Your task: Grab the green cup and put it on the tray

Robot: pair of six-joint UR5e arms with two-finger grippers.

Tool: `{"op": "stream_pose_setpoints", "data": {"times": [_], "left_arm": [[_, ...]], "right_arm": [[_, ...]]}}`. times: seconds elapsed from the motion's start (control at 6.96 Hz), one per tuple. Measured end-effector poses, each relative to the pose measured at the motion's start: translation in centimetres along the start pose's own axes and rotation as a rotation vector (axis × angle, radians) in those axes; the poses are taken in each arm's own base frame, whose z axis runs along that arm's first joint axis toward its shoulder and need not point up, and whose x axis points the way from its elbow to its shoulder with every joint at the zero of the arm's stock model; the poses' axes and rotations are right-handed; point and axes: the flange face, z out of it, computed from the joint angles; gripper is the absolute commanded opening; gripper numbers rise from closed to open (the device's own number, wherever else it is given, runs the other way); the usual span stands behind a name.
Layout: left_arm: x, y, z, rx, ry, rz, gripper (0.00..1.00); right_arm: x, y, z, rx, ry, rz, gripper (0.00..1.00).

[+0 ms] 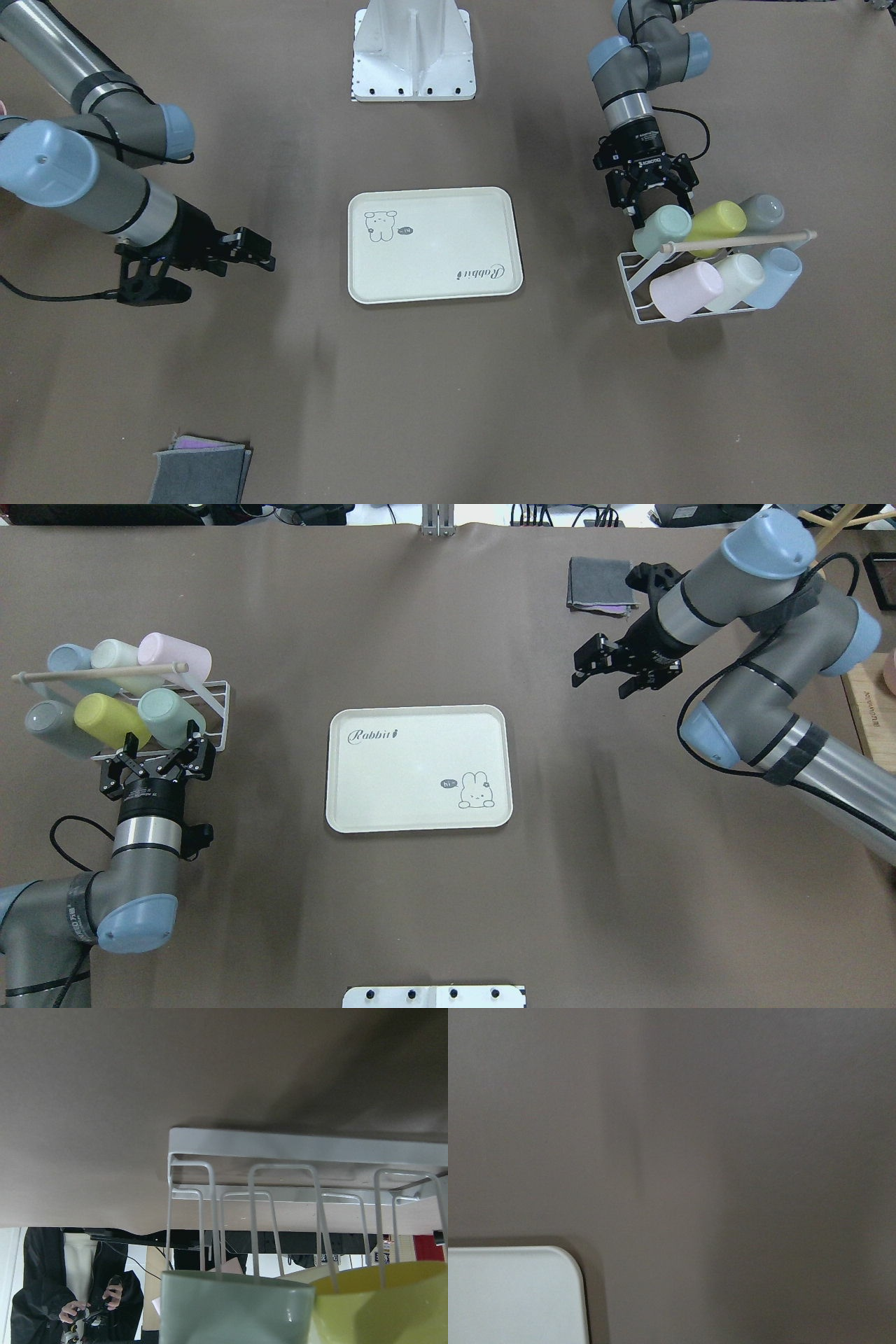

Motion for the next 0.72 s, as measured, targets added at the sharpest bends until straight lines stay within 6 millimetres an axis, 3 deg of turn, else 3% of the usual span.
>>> {"op": "stream_pose_setpoints", "data": {"times": [0.29,0.72], "left_arm": [[0.0,0.0,0.2,-0.003,0.003,0.000,0.97],[-0.9,0.2,0.2,-0.009,-0.002,-0.016,0.97]], "right_arm": [[4.9,-1.3,-3.8,0.048,0.041,-0.052,0.99],[13.0,2.6,-6.5,0.089,0.161,-0.088,0.99]]}}
